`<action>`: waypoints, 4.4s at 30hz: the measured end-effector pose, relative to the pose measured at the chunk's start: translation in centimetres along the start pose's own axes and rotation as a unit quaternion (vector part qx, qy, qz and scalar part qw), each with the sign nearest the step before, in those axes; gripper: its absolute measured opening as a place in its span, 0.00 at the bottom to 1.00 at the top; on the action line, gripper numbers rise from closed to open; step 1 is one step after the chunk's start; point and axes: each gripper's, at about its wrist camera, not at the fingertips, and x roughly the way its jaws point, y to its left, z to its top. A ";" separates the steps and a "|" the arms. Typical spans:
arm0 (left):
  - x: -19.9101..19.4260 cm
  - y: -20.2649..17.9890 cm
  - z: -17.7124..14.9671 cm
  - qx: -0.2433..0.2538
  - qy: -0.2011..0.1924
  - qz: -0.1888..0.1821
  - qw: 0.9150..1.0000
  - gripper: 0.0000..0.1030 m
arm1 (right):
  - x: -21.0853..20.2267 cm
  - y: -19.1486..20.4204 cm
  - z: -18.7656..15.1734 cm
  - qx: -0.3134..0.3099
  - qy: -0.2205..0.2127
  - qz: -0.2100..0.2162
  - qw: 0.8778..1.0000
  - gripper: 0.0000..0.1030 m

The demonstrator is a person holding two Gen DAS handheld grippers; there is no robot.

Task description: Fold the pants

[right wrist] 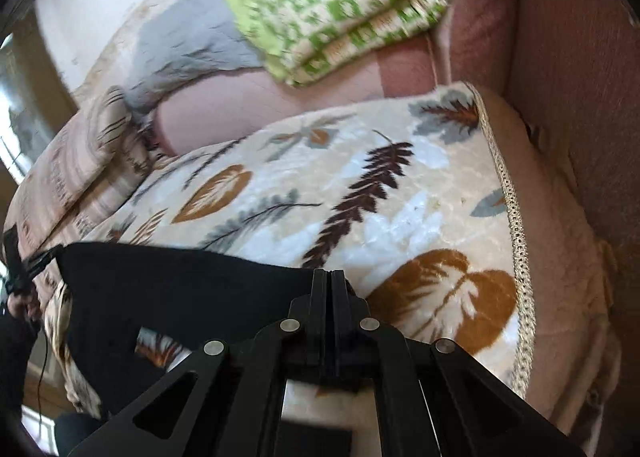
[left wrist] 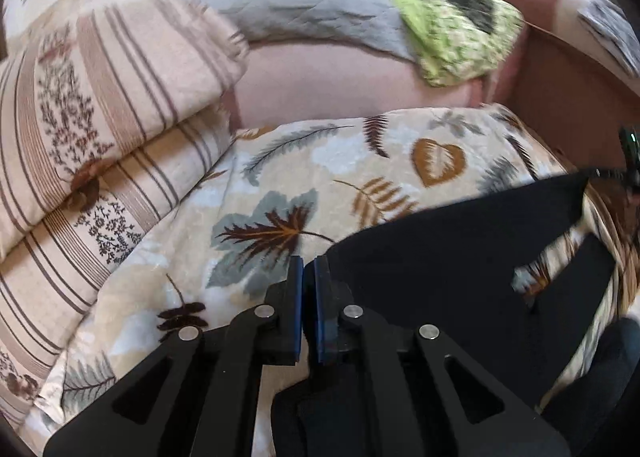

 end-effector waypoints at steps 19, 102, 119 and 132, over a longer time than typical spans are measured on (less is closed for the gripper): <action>-6.7 -1.3 -14.0 0.007 -0.018 -0.028 0.999 0.03 | -6.9 0.5 -13.8 -0.040 0.025 -0.004 0.999 0.00; -6.6 -2.5 -13.1 -0.256 -0.081 -0.020 0.963 0.40 | -7.6 4.4 -14.8 -0.064 -0.028 -0.059 0.996 0.07; -5.0 -6.1 -15.4 -0.208 -0.049 -0.031 0.977 0.33 | -6.9 6.7 -13.7 -0.001 0.022 -0.026 0.999 0.11; -2.9 -10.1 -16.6 -0.158 -0.009 -0.070 0.985 0.42 | 0.7 15.9 -11.6 -0.088 0.151 0.002 0.985 0.23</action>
